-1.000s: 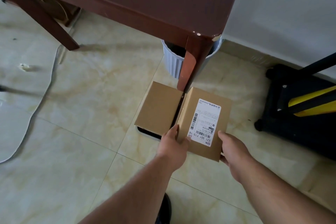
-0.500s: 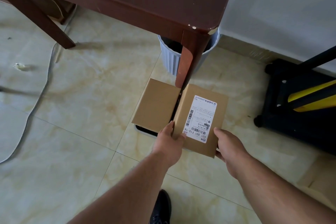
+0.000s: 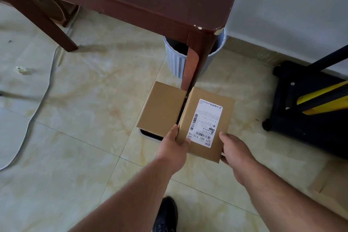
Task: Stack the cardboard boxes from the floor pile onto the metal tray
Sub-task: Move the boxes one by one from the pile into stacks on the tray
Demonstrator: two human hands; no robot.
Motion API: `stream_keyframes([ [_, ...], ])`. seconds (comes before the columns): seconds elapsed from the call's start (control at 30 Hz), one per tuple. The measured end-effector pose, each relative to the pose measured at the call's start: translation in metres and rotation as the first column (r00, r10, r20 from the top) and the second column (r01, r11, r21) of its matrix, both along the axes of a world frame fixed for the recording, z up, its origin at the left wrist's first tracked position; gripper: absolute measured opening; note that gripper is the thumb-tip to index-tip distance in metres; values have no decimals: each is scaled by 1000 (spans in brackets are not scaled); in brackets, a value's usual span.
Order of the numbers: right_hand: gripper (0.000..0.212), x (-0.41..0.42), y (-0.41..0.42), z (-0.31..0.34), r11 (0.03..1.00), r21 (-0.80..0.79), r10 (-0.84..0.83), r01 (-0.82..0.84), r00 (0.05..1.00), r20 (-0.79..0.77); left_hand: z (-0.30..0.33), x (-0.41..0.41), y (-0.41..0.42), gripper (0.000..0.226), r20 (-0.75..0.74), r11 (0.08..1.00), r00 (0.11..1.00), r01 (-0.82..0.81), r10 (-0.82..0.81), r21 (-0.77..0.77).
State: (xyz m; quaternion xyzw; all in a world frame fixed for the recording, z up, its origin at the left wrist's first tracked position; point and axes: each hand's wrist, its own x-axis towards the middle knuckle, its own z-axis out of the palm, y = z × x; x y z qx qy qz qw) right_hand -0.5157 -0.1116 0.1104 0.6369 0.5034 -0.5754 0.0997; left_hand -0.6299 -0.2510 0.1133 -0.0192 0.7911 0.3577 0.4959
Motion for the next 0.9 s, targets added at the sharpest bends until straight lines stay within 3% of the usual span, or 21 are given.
stream_keyframes([
  [0.23, 33, 7, 3, 9, 999, 41, 24, -25, 999, 39, 19, 4, -7, 66, -85, 999, 996, -38, 38, 2],
  [0.33, 26, 19, 8, 12, 998, 55, 33, -35, 999, 38, 29, 7, -5, 64, -150, 999, 988, -44, 39, -29],
  [0.43, 43, 35, 16, 13, 998, 61, -5, 4, 1000, 9, 43, 13, 6, 61, -256, 999, 967, -23, 14, -30],
  [0.57, 47, 64, 30, 19, 999, 16, -28, 29, 999, -15, 63, 35, 34, 54, -386, 999, 921, 45, -42, -2],
  [0.73, 49, 123, 54, 22, 998, 57, 3, -2, 1000, -22, 73, 98, 86, 56, -299, 979, 936, 204, -185, 31],
  [0.9, 54, 197, 83, 23, 987, 69, -146, 145, 989, 11, 66, 163, 134, 73, -131, 968, 962, 247, -241, 32],
])
